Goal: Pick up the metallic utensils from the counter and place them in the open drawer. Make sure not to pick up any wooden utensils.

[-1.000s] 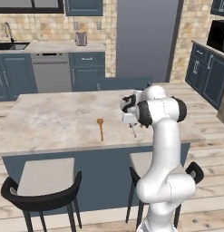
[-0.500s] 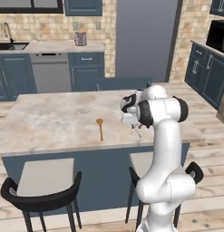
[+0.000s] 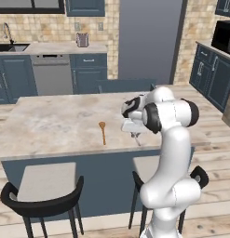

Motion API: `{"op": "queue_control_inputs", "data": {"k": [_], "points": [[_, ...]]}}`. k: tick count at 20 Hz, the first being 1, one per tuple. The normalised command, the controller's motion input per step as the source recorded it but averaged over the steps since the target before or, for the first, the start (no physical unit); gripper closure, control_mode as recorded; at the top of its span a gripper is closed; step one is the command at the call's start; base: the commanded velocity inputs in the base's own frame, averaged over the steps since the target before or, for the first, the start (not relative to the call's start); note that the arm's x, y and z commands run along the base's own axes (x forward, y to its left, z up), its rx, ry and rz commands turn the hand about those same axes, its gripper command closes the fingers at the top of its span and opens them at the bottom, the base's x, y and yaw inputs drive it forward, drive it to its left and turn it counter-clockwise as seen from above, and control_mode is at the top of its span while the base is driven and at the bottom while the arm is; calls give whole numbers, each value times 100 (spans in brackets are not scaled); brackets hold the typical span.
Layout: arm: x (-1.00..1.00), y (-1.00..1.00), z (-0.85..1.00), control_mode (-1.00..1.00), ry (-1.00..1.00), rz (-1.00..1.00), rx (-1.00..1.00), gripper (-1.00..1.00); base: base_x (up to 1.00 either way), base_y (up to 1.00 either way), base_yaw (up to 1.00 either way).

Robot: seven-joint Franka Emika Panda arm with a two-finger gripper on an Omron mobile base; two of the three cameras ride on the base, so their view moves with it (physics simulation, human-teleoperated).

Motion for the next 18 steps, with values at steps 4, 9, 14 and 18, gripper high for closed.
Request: {"op": "queue_control_inputs", "data": {"k": [4,9,14,18], "points": [[-28,40,-21,-100,0,0,-2,100,0,0,0],[5,3,-64,-100,0,0,-20,100,0,0,0],[18,0,-96,-100,-1,4,-23,100,0,0,0],[-10,-15,10,-100,6,0,1,100,0,0,0]]}}
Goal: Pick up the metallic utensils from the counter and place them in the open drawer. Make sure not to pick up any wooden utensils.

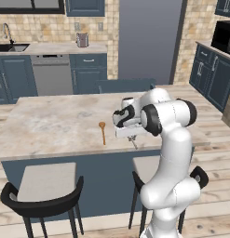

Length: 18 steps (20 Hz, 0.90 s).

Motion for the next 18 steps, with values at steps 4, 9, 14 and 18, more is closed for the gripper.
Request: {"op": "queue_control_inputs", "data": {"k": [4,9,14,18], "points": [[-55,-23,94,-100,-5,0,3,100,0,0,0],[-66,-3,96,-100,-25,0,1,100,0,0,0],[-77,-2,70,-100,-37,0,0,100,0,0,0],[-55,-3,67,-100,-34,0,0,100,0,0,0]]}}
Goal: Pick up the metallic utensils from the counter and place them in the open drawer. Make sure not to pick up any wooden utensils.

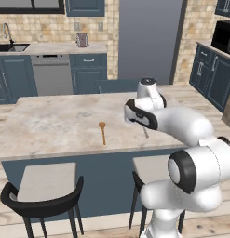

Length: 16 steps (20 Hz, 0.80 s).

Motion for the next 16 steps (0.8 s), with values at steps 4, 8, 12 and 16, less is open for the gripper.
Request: {"op": "queue_control_inputs", "data": {"k": [4,8,12,16], "points": [[-57,-22,85,-100,-28,0,2,100,0,0,0],[-30,-27,59,-100,-11,0,0,100,0,0,0],[-40,-17,64,-100,-21,0,0,100,0,0,0],[-49,-18,49,-100,-27,0,0,100,0,0,0]]}}
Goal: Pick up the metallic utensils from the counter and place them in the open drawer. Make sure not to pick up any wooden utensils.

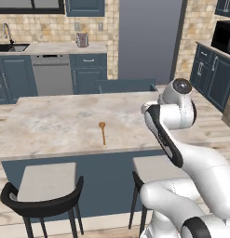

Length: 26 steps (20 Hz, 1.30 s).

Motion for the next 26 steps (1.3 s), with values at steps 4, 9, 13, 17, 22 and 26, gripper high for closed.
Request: {"op": "queue_control_inputs", "data": {"k": [4,9,13,17,22,26], "points": [[-45,-24,26,-100,-28,0,0,100,0,0,0],[-27,-31,2,100,-11,0,0,100,-31,-60,0],[0,0,0,100,0,0,0,100,-47,-100,0],[0,0,0,100,0,0,0,100,-16,-100,0],[0,0,0,100,0,0,0,100,-70,-94,0],[0,0,0,100,0,0,0,100,-100,41,-3]]}}
